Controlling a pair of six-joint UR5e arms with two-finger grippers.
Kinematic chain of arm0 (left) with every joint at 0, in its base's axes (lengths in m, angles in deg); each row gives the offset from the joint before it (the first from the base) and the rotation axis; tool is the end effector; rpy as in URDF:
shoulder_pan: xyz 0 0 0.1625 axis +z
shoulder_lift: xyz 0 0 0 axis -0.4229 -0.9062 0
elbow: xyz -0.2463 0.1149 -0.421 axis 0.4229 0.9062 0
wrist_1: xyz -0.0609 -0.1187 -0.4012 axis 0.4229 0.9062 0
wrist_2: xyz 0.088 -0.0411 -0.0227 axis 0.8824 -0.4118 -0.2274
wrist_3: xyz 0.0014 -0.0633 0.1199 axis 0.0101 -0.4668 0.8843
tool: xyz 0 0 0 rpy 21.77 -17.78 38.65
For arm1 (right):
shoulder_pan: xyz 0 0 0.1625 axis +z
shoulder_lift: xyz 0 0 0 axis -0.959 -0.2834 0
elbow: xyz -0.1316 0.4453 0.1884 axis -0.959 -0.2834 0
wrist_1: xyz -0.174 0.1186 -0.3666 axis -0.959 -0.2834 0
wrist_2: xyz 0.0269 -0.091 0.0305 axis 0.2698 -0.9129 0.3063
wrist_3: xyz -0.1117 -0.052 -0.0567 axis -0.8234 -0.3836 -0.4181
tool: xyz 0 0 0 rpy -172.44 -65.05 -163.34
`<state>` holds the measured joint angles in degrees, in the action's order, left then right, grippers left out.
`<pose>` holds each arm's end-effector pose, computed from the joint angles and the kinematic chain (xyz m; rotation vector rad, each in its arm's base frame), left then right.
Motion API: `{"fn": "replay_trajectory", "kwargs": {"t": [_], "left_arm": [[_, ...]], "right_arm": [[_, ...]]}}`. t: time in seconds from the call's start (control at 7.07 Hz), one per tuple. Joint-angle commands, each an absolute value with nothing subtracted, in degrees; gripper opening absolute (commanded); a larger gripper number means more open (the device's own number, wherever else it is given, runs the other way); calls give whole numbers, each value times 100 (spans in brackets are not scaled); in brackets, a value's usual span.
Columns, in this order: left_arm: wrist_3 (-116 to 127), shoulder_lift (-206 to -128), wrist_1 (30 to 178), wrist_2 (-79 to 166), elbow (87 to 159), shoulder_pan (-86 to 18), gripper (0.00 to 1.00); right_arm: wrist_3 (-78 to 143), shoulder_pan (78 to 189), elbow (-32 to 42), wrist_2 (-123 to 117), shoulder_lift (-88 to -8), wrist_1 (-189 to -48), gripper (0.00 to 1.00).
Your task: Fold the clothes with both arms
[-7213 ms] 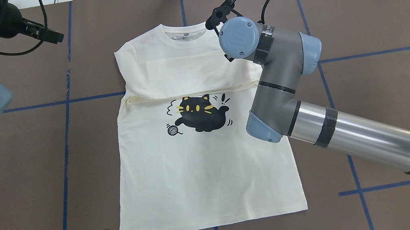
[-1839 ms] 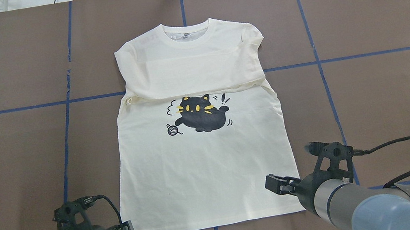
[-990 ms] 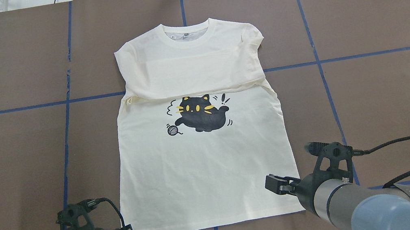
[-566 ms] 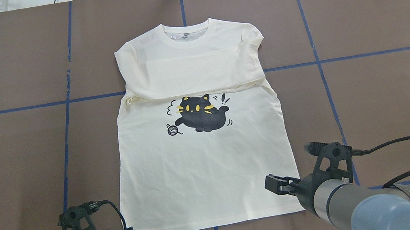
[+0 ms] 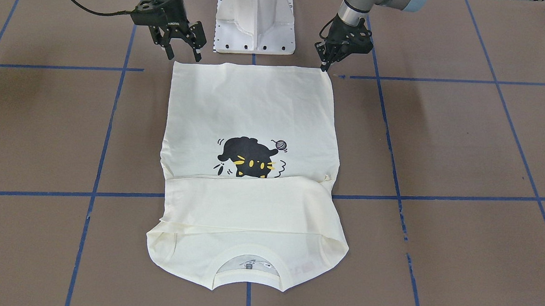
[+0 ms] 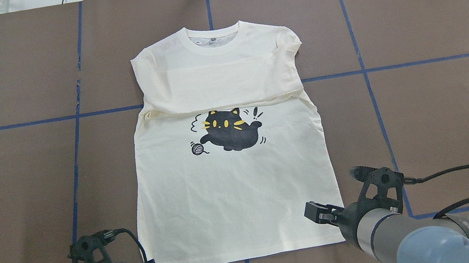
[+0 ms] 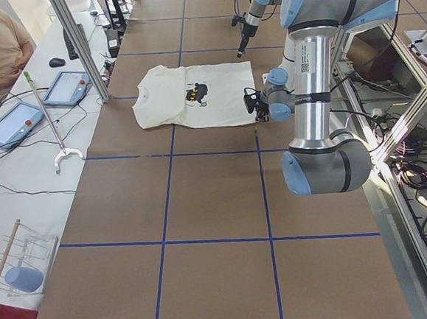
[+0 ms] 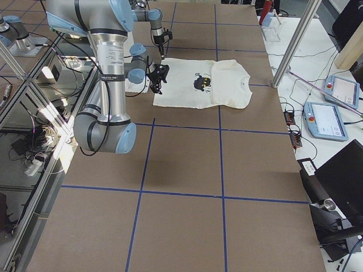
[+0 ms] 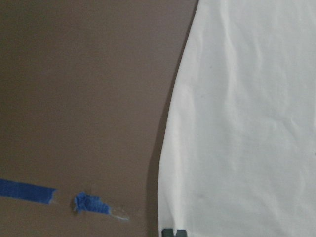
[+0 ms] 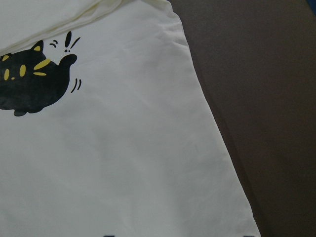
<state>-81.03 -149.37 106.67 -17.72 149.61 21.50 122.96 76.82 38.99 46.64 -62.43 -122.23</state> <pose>0.5245 -0.1825 0.4489 0.0447 1.0340 -0.2938 -0.4960 -0.2024 0.3906 0.1746 -0.9383 0.4605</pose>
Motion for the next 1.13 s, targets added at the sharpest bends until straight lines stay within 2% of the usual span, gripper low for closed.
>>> {"fn": "replay_trajectory", "kwargs": {"t": [0.0, 0.28, 0.71, 0.99], "left_arm": [[-8100, -15022, 10667, -1790, 15016, 2150, 0], [-8100, -15023, 10667, -1798, 15043, 2150, 0], [-8091, -15023, 10667, -1799, 15017, 2150, 0], [-8091, -15005, 10667, -1807, 15016, 2150, 0]], "right_arm": [[12765, 7408, 3662, 4332, -6290, -12267, 63], [12765, 7310, 3354, 4188, -6308, -12267, 63], [12774, 7170, 3353, 4171, -6483, -12267, 63], [12774, 7046, 3344, 4057, -6501, -12267, 55]]}}
